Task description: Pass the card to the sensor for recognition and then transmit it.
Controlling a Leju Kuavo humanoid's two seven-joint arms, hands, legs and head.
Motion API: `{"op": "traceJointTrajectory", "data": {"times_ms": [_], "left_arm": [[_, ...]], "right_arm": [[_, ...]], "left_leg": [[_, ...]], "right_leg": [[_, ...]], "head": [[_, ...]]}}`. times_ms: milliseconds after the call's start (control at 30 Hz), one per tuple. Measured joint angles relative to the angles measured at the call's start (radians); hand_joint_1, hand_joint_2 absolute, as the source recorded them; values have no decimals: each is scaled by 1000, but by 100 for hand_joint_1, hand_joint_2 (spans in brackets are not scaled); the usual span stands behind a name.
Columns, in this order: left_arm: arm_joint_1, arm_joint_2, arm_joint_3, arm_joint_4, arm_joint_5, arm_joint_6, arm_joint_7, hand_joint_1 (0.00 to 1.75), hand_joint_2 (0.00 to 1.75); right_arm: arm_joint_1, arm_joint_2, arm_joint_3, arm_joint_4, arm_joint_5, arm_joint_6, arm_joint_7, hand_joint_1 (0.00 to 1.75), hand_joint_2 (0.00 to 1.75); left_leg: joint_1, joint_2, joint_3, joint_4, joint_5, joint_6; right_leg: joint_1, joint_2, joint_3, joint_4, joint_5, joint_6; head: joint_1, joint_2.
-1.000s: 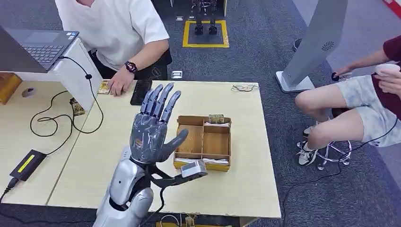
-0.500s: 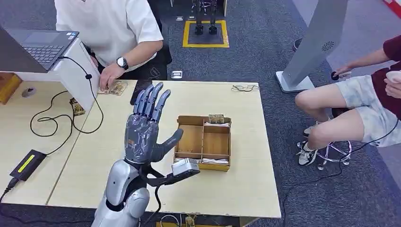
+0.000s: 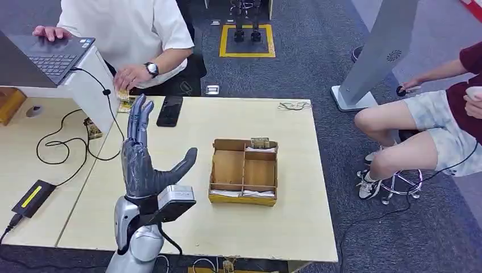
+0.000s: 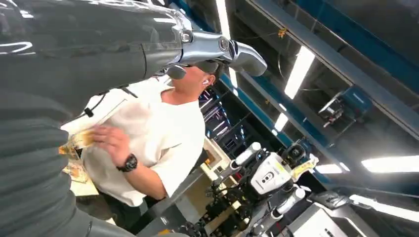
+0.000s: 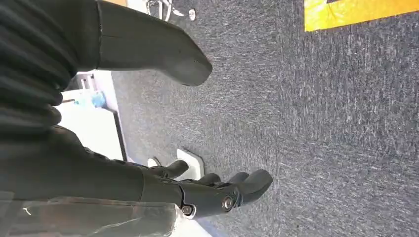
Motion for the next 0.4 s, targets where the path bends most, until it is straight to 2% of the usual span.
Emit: {"op": "traceJointTrajectory", "data": {"times_ms": [400], "left_arm": [[7,-9,57,-1,14,0,-18,0,175]], "right_arm": [[-1,14,-14,-14,0,0,-16,0,175]], "left_leg": [[0,0,0,0,0,0]], "right_leg": [[0,0,0,0,0,0]], "head": [[0,0]]}}
